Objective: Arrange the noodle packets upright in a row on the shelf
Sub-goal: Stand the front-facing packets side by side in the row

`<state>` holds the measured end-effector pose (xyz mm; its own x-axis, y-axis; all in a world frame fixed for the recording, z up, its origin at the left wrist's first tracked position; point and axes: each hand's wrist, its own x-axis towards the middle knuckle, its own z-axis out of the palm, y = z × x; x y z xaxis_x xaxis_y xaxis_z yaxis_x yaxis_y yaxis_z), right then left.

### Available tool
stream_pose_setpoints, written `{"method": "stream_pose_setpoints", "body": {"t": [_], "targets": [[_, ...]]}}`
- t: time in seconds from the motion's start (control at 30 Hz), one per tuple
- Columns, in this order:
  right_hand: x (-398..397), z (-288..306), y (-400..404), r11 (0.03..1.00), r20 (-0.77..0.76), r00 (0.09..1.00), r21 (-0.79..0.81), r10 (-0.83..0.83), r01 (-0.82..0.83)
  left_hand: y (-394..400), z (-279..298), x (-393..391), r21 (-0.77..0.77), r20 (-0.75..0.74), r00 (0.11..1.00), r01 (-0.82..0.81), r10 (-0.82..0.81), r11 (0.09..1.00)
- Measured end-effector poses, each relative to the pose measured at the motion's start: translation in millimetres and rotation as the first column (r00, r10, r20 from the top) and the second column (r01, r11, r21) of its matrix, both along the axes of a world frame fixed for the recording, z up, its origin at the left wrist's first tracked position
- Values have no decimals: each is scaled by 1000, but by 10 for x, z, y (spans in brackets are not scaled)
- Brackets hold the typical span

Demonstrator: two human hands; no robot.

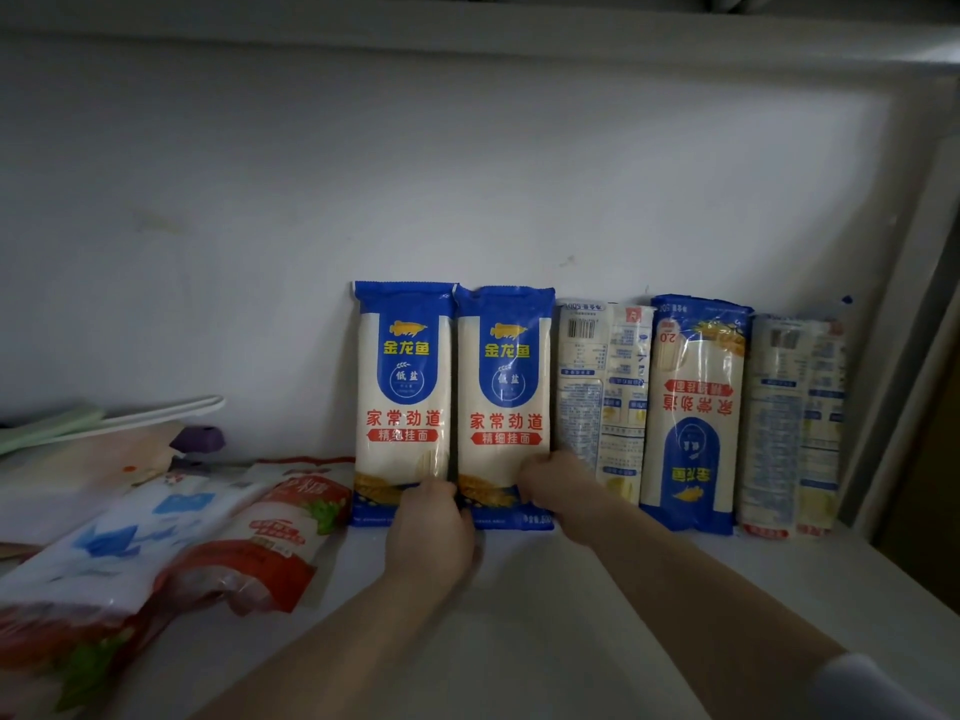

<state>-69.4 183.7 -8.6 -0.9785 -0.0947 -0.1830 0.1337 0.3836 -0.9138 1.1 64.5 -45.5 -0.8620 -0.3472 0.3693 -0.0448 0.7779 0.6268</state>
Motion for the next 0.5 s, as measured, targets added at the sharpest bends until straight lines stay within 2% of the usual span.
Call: {"method": "stream_pose_setpoints", "body": {"t": [0.07,0.23,0.4,0.5], "targets": [[-32,-33,-4,995,37,999,-97,-19,23,-14,-16,11,-15,-18,1000,-3,3,1000],[-36,-79,-12,985,16,999,-166,-48,50,-81,-43,30,-45,-84,996,-9,5,999],[-15,-110,1,979,5,999,-196,-54,54,-81,9,66,-108,-34,999,0,-4,994],[0,-119,20,967,-2,998,-249,-55,53,-108,26,96,-54,5,998,67,-67,996]]}}
